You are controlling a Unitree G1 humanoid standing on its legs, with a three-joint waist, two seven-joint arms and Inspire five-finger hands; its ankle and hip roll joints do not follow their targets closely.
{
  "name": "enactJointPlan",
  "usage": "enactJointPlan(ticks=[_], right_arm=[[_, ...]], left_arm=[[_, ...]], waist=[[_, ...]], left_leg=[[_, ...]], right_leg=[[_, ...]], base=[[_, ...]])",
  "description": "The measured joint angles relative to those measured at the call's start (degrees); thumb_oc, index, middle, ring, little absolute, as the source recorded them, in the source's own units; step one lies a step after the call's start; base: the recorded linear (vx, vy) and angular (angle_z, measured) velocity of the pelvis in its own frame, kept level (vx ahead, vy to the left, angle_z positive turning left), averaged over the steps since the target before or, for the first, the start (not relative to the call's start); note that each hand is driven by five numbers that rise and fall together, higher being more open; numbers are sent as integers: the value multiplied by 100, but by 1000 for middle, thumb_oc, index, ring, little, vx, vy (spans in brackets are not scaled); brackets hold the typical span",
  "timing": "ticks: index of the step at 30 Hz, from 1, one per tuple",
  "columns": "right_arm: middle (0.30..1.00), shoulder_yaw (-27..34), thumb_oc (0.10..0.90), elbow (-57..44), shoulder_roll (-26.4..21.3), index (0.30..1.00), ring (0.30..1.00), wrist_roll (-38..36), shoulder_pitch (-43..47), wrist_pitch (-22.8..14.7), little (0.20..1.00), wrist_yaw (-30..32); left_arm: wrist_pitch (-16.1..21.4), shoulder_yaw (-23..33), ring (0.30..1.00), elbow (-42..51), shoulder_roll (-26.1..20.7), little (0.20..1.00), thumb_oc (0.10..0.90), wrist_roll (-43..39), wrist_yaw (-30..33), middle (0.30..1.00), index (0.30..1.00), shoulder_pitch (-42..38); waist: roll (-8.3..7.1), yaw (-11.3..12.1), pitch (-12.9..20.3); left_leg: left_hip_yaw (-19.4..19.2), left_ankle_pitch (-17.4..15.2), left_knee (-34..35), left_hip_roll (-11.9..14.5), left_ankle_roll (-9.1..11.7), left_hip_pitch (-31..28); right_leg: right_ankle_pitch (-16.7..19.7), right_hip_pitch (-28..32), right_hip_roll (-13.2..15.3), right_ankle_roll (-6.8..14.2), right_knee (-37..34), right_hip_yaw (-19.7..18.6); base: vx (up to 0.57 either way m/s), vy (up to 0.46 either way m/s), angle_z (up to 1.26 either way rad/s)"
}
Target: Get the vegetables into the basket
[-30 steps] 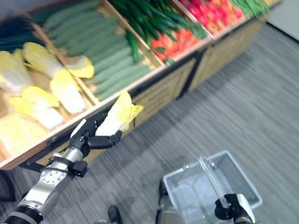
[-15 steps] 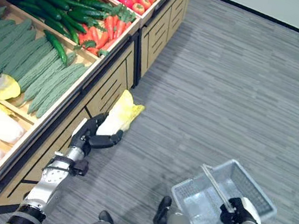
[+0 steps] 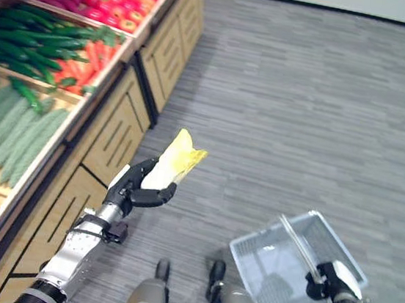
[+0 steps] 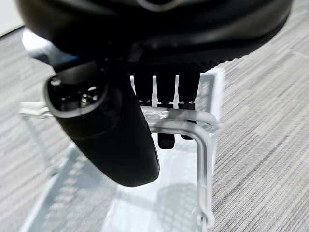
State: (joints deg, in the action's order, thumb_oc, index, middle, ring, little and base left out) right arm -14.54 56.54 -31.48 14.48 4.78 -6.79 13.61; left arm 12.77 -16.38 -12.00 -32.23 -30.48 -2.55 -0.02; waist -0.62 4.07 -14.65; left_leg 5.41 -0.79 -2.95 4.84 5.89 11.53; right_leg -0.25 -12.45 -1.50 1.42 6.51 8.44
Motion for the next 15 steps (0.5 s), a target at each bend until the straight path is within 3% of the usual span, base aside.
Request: enactJointPlan(ticks=[1,2,3,4,5,6,7,8,11,15], right_arm=[[300,4,400,-94,-16,300,300,-1,-30,-72,300,4],[300,14,400,-107,-21,300,300,-2,-50,-113,300,14],[300,24,400,-132,23,300,300,-53,-53,-96,300,54],[300,15,400,-217,-71,300,300,-128,-123,-141,300,103],[300,13,400,-175,-134,300,300,-130,-130,-151,300,100],[300,42,400,-54,-177,300,300,-148,-102,-89,300,81],[300,40,400,-75,-122,300,300,-152,-284,-66,300,30],[300,49,400,-50,-106,300,300,-152,-303,-58,300,11],[300,61,400,19,-5,300,300,-153,-334,-5,300,-11],[300,56,400,36,91,300,300,-137,-433,-3,300,-19]], left_arm=[[8,-1,300,37,-43,300,400,0,-2,300,300,15],[5,-6,300,3,-29,300,400,1,-23,300,300,-7],[-9,-55,300,-71,-26,300,400,1,-13,300,300,-51],[-9,-203,300,-148,-23,300,400,-1,-15,300,300,-164],[-10,-249,300,-154,11,300,400,2,-20,300,300,-177],[8,-274,300,-89,62,300,400,9,-49,300,300,-174],[9,-276,300,-34,35,300,400,10,-45,300,300,-181],[10,-257,300,-18,60,300,400,7,-32,300,300,-196],[17,-203,300,37,49,300,400,9,-18,300,300,-163],[30,-102,300,30,50,300,400,9,40,300,300,-84]], waist=[[32,48,-7],[53,13,-20],[71,-38,-35],[1,-224,-22],[85,-294,-12],[296,-261,18],[48,-358,109],[23,-385,83],[100,-360,109],[3,-304,85]], left_leg=[[-42,-17,-169,113,4,-21],[-94,19,-290,185,-17,-11],[-165,100,-582,230,-94,117],[-411,-219,-1265,-3,-485,344],[-457,-259,-1304,-41,-549,317],[-586,-214,-1036,127,-425,258],[-660,-133,-798,-194,-457,152],[-718,-70,-657,-267,-450,92],[-860,254,-99,-204,-446,-229],[-941,419,215,-315,-581,-418]], right_leg=[[178,-93,-70,-127,179,97],[479,-69,-38,-390,230,344],[373,-105,-39,-452,408,392],[206,-287,182,-150,533,327],[65,-302,174,77,488,305],[-322,-701,82,-113,1904,-168],[-805,-518,433,137,1956,-563],[-884,-374,439,100,1631,-645],[-625,-249,464,204,1227,-686],[-487,-77,565,288,891,-739]], base=[[100,236,-110],[24,89,-63],[102,236,-34],[117,225,-31],[152,277,-57],[111,207,-34],[74,133,-23],[76,124,2],[44,46,-17],[38,12,-1]])
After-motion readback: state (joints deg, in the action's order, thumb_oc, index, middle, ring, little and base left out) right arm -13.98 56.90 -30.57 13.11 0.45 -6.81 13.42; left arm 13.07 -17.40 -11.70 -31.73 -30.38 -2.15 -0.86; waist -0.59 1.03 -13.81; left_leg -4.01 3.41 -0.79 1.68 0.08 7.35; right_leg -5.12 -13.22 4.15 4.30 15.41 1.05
